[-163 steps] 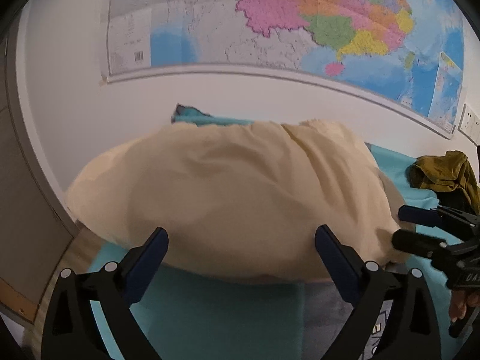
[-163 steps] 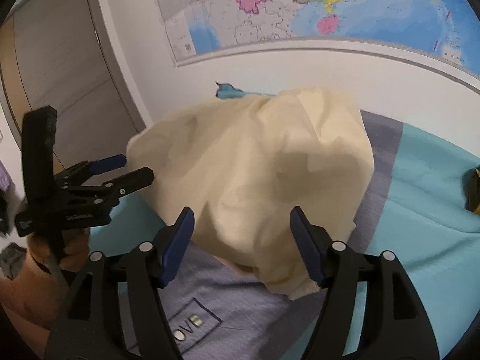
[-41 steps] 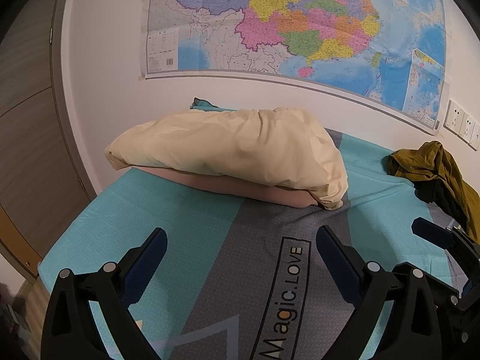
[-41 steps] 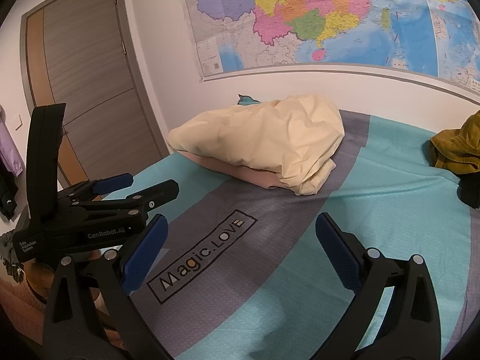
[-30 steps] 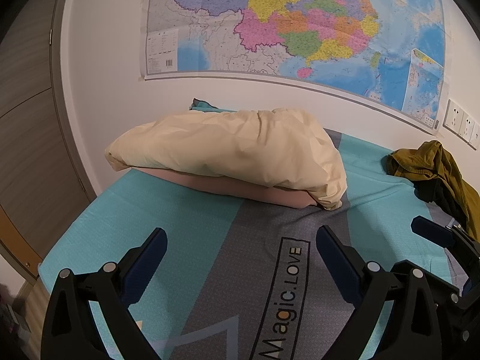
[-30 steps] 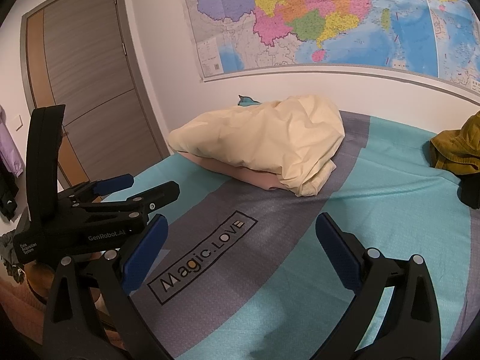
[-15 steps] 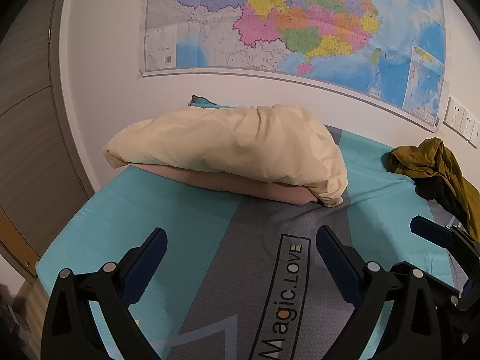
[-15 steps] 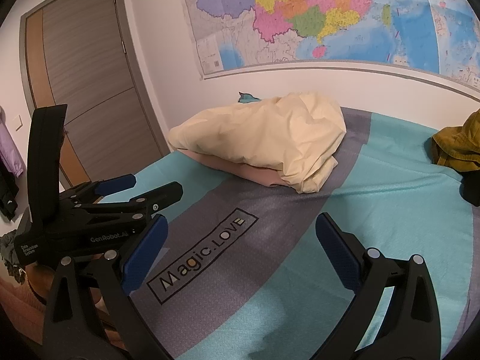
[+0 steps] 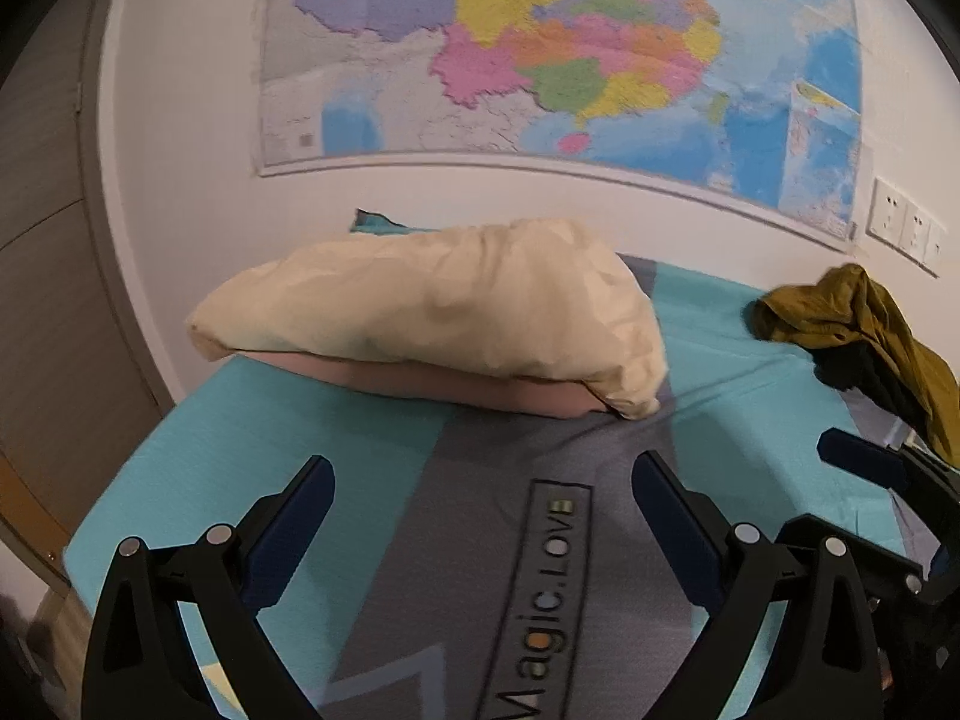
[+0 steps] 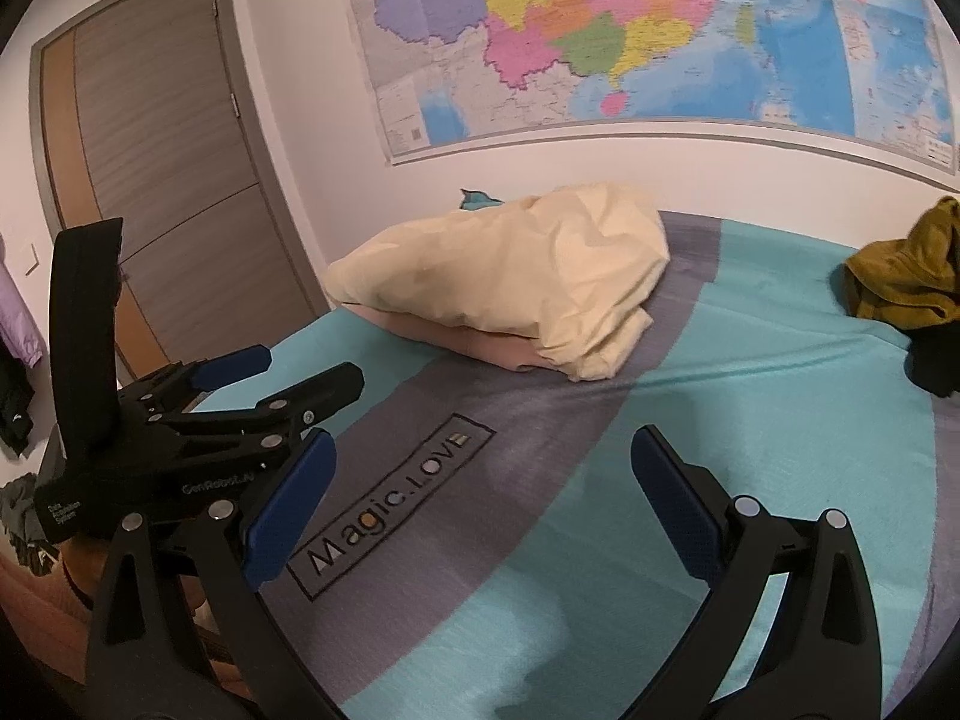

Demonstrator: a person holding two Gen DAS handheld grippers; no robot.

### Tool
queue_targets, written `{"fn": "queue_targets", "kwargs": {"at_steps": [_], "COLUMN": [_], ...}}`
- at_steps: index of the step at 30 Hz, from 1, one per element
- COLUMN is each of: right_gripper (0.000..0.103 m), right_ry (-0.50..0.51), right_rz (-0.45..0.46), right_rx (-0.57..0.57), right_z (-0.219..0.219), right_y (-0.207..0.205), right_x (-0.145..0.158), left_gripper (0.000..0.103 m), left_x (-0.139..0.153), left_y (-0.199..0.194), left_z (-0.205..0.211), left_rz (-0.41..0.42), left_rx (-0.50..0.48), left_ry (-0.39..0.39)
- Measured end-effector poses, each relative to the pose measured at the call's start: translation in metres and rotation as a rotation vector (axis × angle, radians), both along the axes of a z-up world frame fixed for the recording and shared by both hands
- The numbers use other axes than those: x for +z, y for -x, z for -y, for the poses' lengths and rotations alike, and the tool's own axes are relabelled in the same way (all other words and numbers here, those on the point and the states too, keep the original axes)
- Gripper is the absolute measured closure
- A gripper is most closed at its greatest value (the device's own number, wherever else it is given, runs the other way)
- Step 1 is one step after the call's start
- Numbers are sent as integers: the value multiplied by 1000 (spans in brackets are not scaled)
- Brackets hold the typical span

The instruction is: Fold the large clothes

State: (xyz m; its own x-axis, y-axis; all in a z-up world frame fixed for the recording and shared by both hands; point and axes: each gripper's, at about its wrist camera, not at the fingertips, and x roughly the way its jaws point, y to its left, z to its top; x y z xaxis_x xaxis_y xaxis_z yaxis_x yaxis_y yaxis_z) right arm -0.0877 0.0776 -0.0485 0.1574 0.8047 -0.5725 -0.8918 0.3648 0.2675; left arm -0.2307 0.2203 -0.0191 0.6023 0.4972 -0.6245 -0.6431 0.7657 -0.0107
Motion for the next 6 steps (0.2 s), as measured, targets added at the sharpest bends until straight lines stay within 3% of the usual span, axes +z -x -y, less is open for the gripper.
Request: {"fn": "queue_targets", "kwargs": {"at_steps": [6], "right_gripper": [6], "right_ry": [1], "right_rz": [0], "right_rx": [-107], "right_z": [33], "right_y": [-15], "right_x": [0], "left_gripper": [7], "left_x": [-9], "left_y": [-27], "left_z": [19], "left_rz": [-10], "left_rx": [-112], "left_ry": [65]}}
